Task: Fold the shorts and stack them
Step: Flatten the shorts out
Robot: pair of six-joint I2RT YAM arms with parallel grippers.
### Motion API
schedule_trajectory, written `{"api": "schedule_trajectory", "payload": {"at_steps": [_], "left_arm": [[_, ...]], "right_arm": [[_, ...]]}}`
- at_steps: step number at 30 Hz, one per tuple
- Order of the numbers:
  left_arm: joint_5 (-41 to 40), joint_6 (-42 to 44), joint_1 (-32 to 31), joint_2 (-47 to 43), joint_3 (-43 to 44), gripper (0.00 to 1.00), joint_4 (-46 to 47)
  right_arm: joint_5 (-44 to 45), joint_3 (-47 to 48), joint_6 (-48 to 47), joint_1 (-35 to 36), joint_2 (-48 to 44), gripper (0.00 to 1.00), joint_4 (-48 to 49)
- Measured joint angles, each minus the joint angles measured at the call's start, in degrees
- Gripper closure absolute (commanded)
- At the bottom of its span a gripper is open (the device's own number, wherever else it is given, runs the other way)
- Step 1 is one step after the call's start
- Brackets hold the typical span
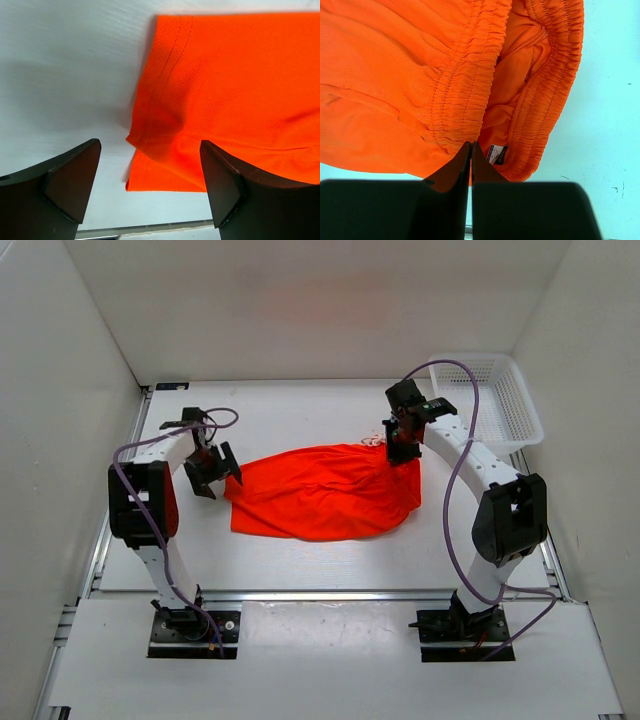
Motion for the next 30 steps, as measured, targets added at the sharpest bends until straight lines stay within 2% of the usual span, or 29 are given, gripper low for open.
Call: {"api": "schedule_trajectory", "payload": {"at_steps": [3, 6, 7, 8, 9, 10, 14, 18, 21, 27, 30], "left_arm": [[0.98, -0.11, -0.61, 1.75, -0.87, 0.14, 0.70], [2.01, -0.57, -1.86, 3.87, -0.87, 0.29, 1.49], [2.34, -0.70, -2.27, 4.46, -0.87, 0.39, 1.70], [2.62, -0.79, -2.69, 4.90, -0.79, 0.69, 1.79], [2.89, -1.18, -2.93, 4.94, -0.79, 0.83, 1.86], [3.06, -1.31, -3.15, 4.94, -0.72, 0.90, 1.95], [3.08, -1.09, -3.61, 4.94, 0.66, 0.90, 1.20], [1.22, -1.53, -3.50, 4.96, 9.07, 0.90, -3.10], [0.61, -1.62, -3.06, 6.97, 22.51, 0.90, -7.17], [1.88, -2.45, -0.90, 17.20, 60.65, 0.90, -13.07], [4.92, -3.85, 1.09, 16.61, 66.97, 0.90, -12.26]], "right_arm": [[-0.02, 0.00, 0.00, 0.00, 0.00, 1.00, 0.00], [-0.02, 0.00, 0.00, 0.00, 0.00, 1.00, 0.00], [-0.02, 0.00, 0.00, 0.00, 0.00, 1.00, 0.00], [-0.02, 0.00, 0.00, 0.00, 0.00, 1.00, 0.00], [-0.02, -0.02, 0.00, 0.00, 0.00, 1.00, 0.00], [-0.02, -0.04, 0.00, 0.00, 0.00, 1.00, 0.00], [-0.02, -0.09, 0.00, -0.02, 0.00, 1.00, 0.00], [-0.17, 3.23, -0.02, -0.79, 1.51, 1.00, -0.96], [-1.07, 14.99, -0.13, -2.91, 6.99, 1.00, -3.74], [-5.92, 47.84, -0.26, -10.01, 20.31, 1.00, -5.07], [-8.72, 52.57, -0.15, -12.57, 19.65, 1.00, -2.86]]}}
